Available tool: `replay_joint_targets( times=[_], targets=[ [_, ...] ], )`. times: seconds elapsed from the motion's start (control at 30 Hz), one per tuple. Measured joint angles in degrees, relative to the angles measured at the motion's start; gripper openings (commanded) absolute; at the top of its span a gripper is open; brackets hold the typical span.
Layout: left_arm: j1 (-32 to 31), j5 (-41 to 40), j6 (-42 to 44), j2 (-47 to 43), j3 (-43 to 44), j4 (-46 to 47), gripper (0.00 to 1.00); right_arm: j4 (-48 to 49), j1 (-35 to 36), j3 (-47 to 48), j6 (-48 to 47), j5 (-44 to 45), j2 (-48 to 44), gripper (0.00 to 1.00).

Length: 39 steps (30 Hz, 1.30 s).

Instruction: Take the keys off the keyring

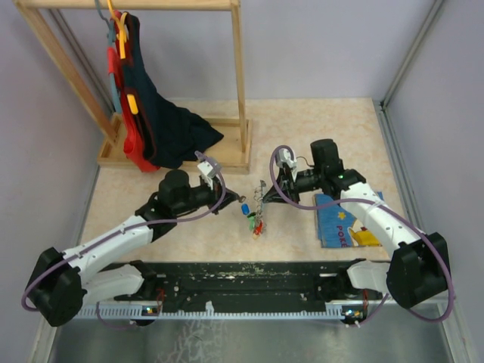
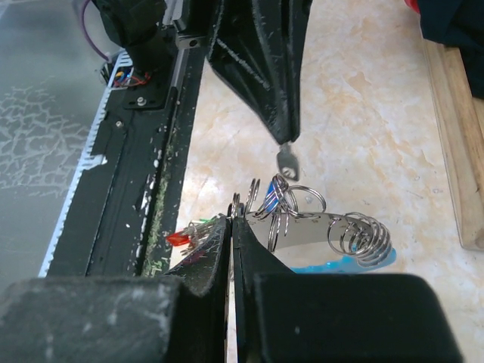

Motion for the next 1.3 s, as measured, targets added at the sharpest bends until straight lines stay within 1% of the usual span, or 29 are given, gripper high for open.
replay_joint_targets(
  times=[0.1, 0.2, 0.47, 0.63, 0.67, 0.7, 0.77, 0.83, 0.9, 0.93, 1.0, 1.07, 1.1, 1.13, 1.17, 1.2, 1.23, 1.3],
  targets=[
    [0.0, -7.4, 0.9, -0.3, 0.2, -3.3, 0.00, -2.1, -0.4, 0.0, -2.0, 0.6, 0.0, 0.00],
    [0.9, -15.1, -0.2, -0.3, -0.4, -5.4, 0.00, -3.2, -0.7, 0.0, -3.0, 1.0, 0.0, 0.00],
    [12.8, -30.8, -10.6, 0.8, -3.0, -9.3, 0.00, -4.4, -0.9, 0.0, -4.2, 2.7, 0.0, 0.00],
    [15.6, -41.2, -18.6, -1.7, -5.2, -12.3, 0.00, -4.4, -0.9, 0.0, -4.2, 3.6, 0.0, 0.00],
    [16.4, -43.1, -20.3, -2.7, -6.0, -13.1, 0.08, -4.4, -0.9, 0.0, -4.2, 3.8, 0.0, 0.00],
    [17.4, -45.0, -22.3, -3.8, -6.7, -14.0, 0.20, -4.4, -0.9, 0.0, -4.2, 3.9, 0.0, 0.00],
    [19.3, -49.0, -26.2, -5.9, -7.6, -16.5, 0.48, -4.4, -0.9, 0.0, -4.2, 4.0, 0.0, 0.00],
    [20.5, -52.4, -29.9, -7.1, -7.6, -19.6, 0.68, -4.4, -0.9, 0.0, -4.2, 4.1, 0.0, 0.00],
    [21.1, -54.9, -33.6, -8.0, -7.1, -23.8, 0.75, -4.3, -0.9, 0.0, -4.1, 4.2, 0.0, 0.00],
    [21.2, -55.4, -34.9, -8.4, -6.6, -25.8, 0.77, -4.3, -0.9, 0.0, -4.1, 4.2, 0.0, 0.00],
    [21.2, -54.7, -35.6, -9.8, -5.4, -28.4, 0.78, -4.3, -0.9, 0.0, -4.0, 4.3, 0.0, 0.00],
    [21.2, -51.1, -34.5, -12.6, -4.5, -29.0, 0.77, -4.0, -0.9, 0.0, -3.5, 4.4, 0.0, 0.00],
    [21.2, -48.6, -33.5, -14.2, -4.4, -28.8, 0.75, -3.7, -0.9, 0.0, -3.0, 4.5, 0.0, 0.00],
    [21.2, -44.9, -31.8, -16.2, -4.5, -28.0, 0.72, -3.3, -0.9, 0.0, -2.5, 4.4, 0.0, 0.00],
    [21.3, -38.9, -29.7, -18.7, -4.9, -25.9, 0.69, -2.7, -0.9, 0.0, -1.8, 4.4, 0.0, 0.00],
    [21.3, -34.7, -28.5, -20.4, -5.5, -23.9, 0.65, -2.0, -1.0, 0.0, -1.0, 4.4, 0.0, 0.00],
    [21.3, -27.5, -26.9, -22.3, -7.1, -19.6, 0.62, -1.3, -1.1, 0.0, -0.3, 4.4, 0.0, 0.00],
    [21.1, -16.5, -26.2, -24.3, -10.9, -11.0, 0.59, 0.1, -1.4, 0.0, 1.4, 4.4, 0.0, 0.00]
  ],
)
